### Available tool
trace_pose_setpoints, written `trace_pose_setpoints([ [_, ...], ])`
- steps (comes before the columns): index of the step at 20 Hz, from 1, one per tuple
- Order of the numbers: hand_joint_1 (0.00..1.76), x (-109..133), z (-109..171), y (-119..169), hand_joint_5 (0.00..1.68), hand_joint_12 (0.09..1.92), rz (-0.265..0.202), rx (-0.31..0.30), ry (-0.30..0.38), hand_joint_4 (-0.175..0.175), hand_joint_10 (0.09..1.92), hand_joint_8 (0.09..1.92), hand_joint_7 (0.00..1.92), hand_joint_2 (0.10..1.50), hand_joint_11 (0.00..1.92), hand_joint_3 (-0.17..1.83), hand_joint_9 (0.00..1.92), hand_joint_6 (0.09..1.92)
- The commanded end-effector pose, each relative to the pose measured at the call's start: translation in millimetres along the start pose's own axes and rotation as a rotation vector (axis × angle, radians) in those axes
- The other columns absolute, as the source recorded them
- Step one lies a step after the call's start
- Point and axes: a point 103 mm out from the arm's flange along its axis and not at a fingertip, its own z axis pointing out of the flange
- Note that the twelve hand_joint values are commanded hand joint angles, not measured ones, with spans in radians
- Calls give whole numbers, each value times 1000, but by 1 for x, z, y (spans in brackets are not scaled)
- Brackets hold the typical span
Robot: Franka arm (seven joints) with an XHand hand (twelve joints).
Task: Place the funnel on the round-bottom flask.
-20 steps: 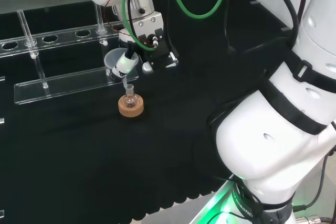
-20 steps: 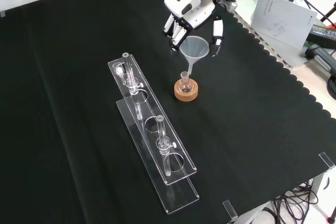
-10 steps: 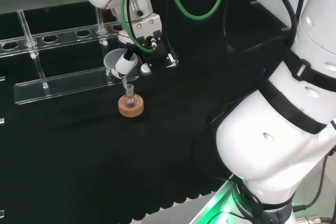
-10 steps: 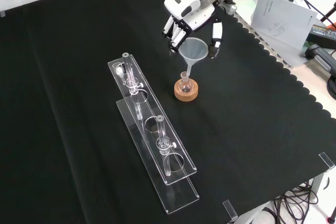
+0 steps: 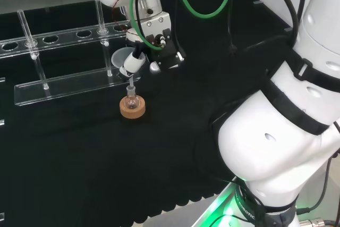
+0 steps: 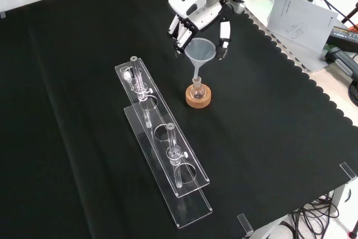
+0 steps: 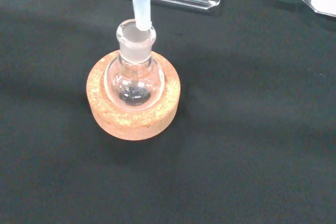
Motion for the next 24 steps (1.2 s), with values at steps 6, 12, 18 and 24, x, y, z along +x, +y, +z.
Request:
trace_pose_setpoints([
  [6, 723, 6, 5, 2, 710, 1267, 8, 13, 0, -59, 709, 908, 853, 802, 558, 504, 1049, 733],
  [12, 724, -1, 18, 10, 711, 1266, 17, 33, -7, -60, 709, 908, 853, 802, 558, 506, 1049, 732],
  [18, 725, 5, 20, 11, 711, 1266, 10, 34, -7, -60, 708, 908, 852, 801, 559, 508, 1049, 731],
  [24, 724, 6, 25, 10, 695, 1265, -11, 38, -2, -63, 704, 906, 837, 800, 559, 510, 1035, 725],
])
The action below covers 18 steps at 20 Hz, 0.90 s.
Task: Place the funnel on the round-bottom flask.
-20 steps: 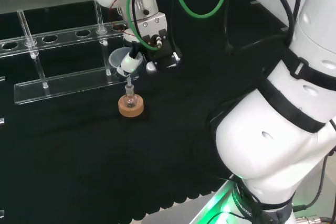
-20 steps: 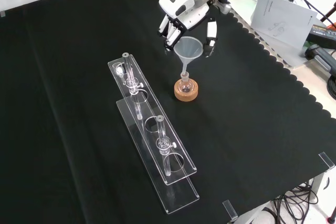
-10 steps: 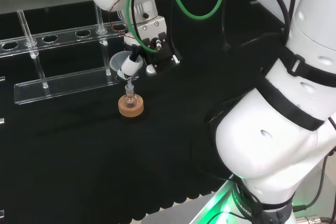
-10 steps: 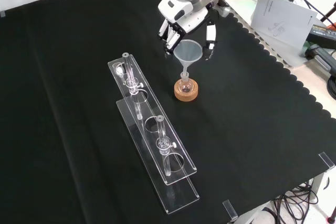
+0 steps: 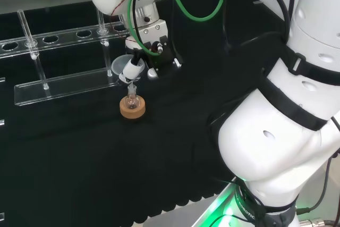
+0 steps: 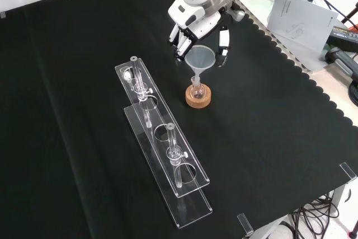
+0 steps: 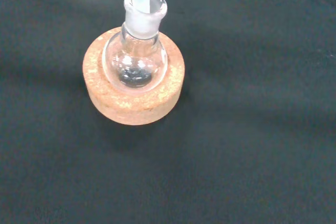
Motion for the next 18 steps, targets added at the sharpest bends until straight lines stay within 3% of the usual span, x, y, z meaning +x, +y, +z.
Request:
trace_pose_setpoints([
  [1, 723, 2, 6, 0, 692, 1265, -10, 6, -2, -63, 703, 906, 833, 800, 559, 510, 1033, 725],
  [10, 719, 2, 10, 2, 664, 1264, 9, 9, -4, -65, 704, 906, 785, 799, 559, 511, 1012, 723],
  [14, 717, 1, 14, 3, 643, 1263, 43, 10, 3, -68, 702, 902, 748, 798, 557, 511, 994, 720],
  [18, 715, 4, 15, 3, 610, 1263, 35, 7, -3, -70, 699, 898, 713, 798, 552, 511, 973, 712],
])
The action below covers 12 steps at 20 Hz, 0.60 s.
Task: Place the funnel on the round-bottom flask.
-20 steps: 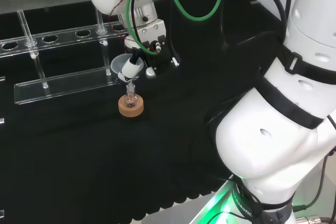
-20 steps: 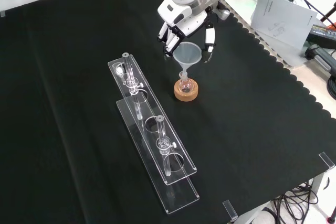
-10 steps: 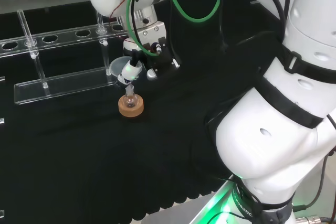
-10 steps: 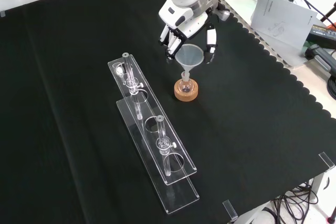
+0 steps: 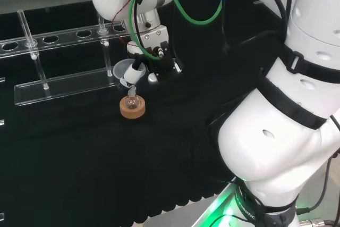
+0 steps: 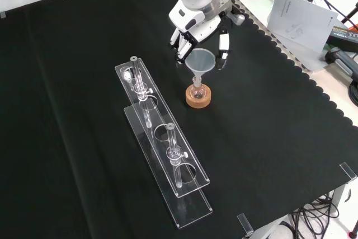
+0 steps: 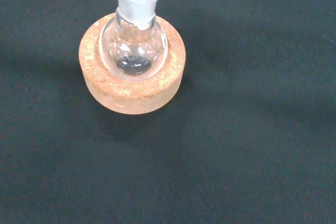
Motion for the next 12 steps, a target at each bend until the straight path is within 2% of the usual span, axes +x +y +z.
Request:
trace_pose_setpoints([
  [1, 714, 3, 1, 0, 595, 1265, -10, 3, 11, -72, 705, 903, 701, 798, 550, 511, 964, 713],
  [6, 712, -11, 3, 4, 544, 1268, -8, 17, 37, -76, 710, 906, 659, 794, 538, 509, 925, 703],
  [10, 710, -7, 7, 3, 526, 1270, 2, 20, 13, -75, 706, 901, 640, 791, 531, 508, 904, 694],
  [12, 709, -9, 7, 4, 519, 1272, -12, 19, 9, -75, 706, 898, 632, 789, 529, 508, 897, 689],
])
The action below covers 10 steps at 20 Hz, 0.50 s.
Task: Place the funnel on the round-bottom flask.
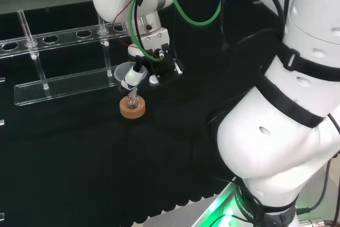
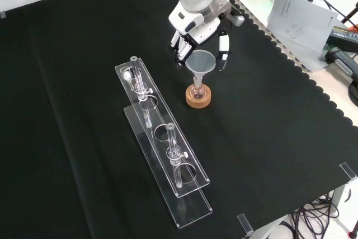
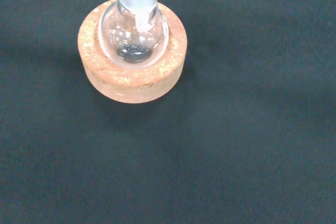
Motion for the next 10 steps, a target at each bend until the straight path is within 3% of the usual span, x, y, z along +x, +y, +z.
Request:
trace_pose_setpoints([
  [1, 708, 1, 1, 0, 516, 1272, 2, -9, -11, -75, 705, 897, 627, 788, 528, 508, 893, 687],
  [5, 704, 7, 0, -1, 504, 1275, -14, -16, -10, -75, 703, 890, 605, 786, 523, 508, 880, 678],
  [10, 702, 7, -1, 0, 491, 1278, 1, -13, -15, -77, 703, 888, 595, 785, 521, 509, 872, 667],
])
